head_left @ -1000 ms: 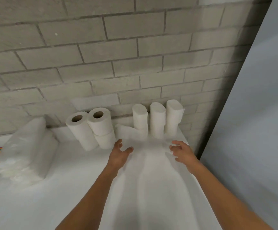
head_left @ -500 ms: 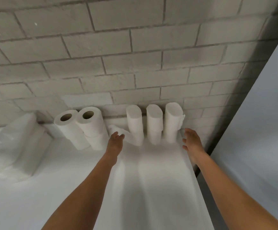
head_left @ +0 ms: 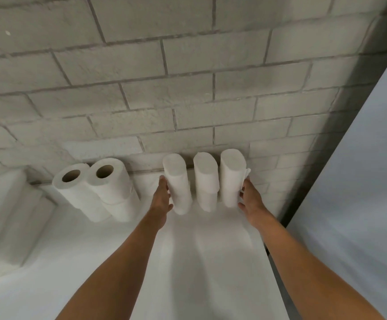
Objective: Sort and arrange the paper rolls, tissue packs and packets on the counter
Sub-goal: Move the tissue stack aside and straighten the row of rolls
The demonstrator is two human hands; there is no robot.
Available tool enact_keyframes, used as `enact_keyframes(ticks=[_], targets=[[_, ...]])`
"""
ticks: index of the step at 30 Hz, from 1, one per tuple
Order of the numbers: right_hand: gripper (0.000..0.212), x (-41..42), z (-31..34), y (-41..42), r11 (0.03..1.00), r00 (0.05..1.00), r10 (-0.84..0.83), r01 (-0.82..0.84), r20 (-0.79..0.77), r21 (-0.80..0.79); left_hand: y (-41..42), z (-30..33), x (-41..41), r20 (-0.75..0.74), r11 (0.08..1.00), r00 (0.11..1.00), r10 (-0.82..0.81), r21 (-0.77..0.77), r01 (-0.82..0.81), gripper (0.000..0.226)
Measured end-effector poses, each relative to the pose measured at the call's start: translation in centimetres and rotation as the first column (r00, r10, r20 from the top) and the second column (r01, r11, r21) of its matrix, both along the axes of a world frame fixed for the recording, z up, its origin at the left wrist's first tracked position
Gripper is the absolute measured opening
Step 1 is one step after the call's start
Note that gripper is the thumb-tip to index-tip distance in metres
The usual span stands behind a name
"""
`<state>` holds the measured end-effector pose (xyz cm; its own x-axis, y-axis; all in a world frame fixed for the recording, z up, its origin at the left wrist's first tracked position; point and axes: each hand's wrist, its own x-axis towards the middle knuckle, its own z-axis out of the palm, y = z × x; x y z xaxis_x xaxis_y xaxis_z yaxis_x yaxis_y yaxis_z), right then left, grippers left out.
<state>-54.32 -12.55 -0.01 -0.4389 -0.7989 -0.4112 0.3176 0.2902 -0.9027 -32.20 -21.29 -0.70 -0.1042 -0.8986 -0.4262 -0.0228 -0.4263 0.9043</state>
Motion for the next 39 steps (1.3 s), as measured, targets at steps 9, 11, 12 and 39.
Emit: enact_keyframes(ticks=[9, 11, 12, 39], targets=[[0.039, 0.0, 0.0, -0.2, 0.999, 0.998, 0.041, -0.041, 0.041, 0.007, -0.1, 0.2, -2.3, -0.056, 0.998, 0.996, -0.063, -0.027, 0.062, 0.061], [0.032, 0.4, 0.1, -0.4, 0.999, 0.998, 0.052, -0.052, 0.039, 0.008, 0.1, 0.5, -2.7, -0.048, 0.996, 0.995, -0.087, -0.034, 0.085, 0.057], [0.031, 0.7, 0.2, -0.4, 0.999, 0.998, 0.054, -0.054, 0.039, 0.009, 0.1, 0.5, -2.9, -0.047, 0.995, 0.994, -0.096, -0.034, 0.095, 0.057], [0.030, 1.3, 0.2, 0.3, 1.000, 0.996, -0.018, 0.019, 0.090, -0.010, 1.2, 1.4, -2.0, -0.046, 0.998, 0.998, -0.050, -0.030, 0.048, 0.064]])
